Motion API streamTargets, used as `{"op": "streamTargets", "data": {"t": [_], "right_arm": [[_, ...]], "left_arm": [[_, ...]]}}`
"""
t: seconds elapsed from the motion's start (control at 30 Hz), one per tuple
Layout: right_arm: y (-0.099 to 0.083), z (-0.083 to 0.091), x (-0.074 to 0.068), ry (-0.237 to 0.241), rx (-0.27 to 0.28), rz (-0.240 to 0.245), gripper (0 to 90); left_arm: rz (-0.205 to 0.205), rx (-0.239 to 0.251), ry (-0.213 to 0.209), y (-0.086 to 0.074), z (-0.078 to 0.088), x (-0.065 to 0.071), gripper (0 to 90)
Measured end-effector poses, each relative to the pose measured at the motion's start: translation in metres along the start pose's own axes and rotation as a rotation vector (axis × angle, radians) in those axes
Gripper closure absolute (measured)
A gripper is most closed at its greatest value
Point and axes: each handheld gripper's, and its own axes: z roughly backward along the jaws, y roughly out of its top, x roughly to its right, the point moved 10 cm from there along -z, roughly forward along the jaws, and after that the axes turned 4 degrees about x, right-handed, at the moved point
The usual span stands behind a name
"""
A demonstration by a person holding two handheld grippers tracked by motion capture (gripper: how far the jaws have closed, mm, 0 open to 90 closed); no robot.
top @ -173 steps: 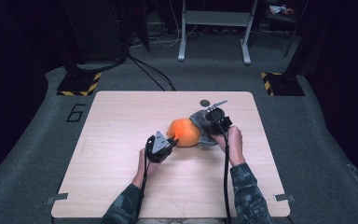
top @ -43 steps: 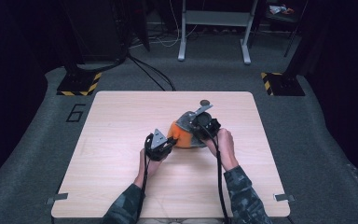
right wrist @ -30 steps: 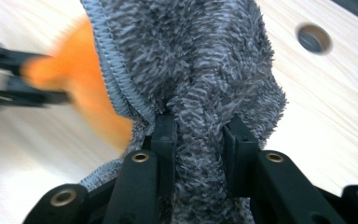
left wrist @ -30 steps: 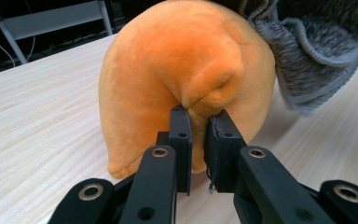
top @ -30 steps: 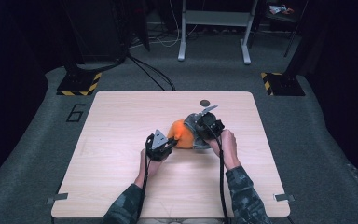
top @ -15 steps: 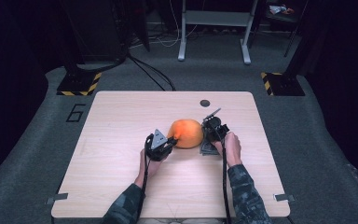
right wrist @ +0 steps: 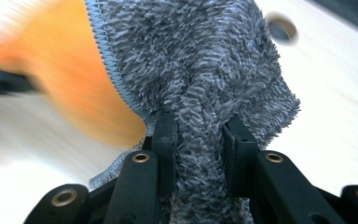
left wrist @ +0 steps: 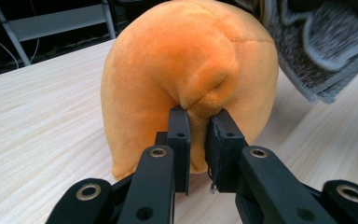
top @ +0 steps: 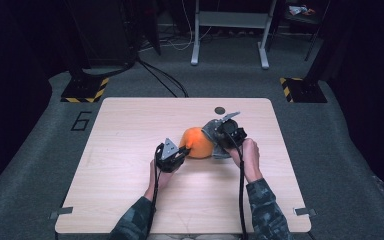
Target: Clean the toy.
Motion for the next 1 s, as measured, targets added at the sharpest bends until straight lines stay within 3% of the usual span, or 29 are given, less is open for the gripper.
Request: {"op": "streamTargets", "data": {"t": [0.07, 0.1, 0.13, 0.23, 0.4, 0.47, 0.57, 0.67, 0.73, 0.87, 0.9, 1.0], "right_arm": [[0.001, -0.001, -0.006, 0.004, -0.012, 0.011, 70.1], [0.0, -0.011, -0.011, -0.012, -0.042, 0.046, 70.3], [-0.001, -0.018, -0.011, -0.01, -0.047, 0.05, 70.3], [-0.005, -0.027, -0.003, -0.015, -0.056, 0.012, 70.5], [-0.007, -0.029, 0.003, -0.022, -0.061, -0.007, 70.5], [-0.007, -0.028, 0.003, -0.022, -0.073, -0.009, 70.5], [-0.006, -0.029, 0.002, -0.018, -0.058, 0.015, 70.5], [-0.003, -0.029, 0.003, -0.023, -0.038, 0.039, 70.5], [-0.004, -0.027, 0.001, -0.025, -0.048, 0.017, 70.5], [-0.003, -0.022, 0.001, -0.037, -0.042, 0.018, 70.7], [-0.002, -0.019, 0.004, -0.043, -0.033, 0.039, 70.9], [-0.001, -0.015, 0.005, -0.049, -0.024, 0.016, 70.8]], "left_arm": [[-0.005, -0.006, -0.002, 0.0, 0.0, -0.001, 80.2], [-0.006, -0.005, 0.007, 0.0, 0.001, -0.002, 78.7], [-0.01, 0.0, 0.012, 0.0, 0.001, -0.003, 76.6], [-0.016, 0.013, 0.03, 0.003, 0.003, -0.005, 67.8], [-0.003, 0.001, 0.072, 0.002, 0.003, -0.015, 52.9], [-0.029, -0.017, 0.077, -0.001, -0.002, -0.015, 51.5], [-0.036, -0.048, 0.054, -0.005, -0.008, -0.013, 57.3], [-0.018, -0.058, 0.051, -0.006, -0.012, -0.012, 71.1], [-0.011, -0.06, 0.052, -0.006, -0.012, -0.011, 78.5], [0.007, -0.064, 0.045, -0.001, -0.009, -0.006, 82.8], [0.031, -0.066, 0.021, 0.001, -0.006, -0.003, 83.7], [0.057, -0.046, 0.003, 0.006, -0.002, 0.003, 83.8]]}}
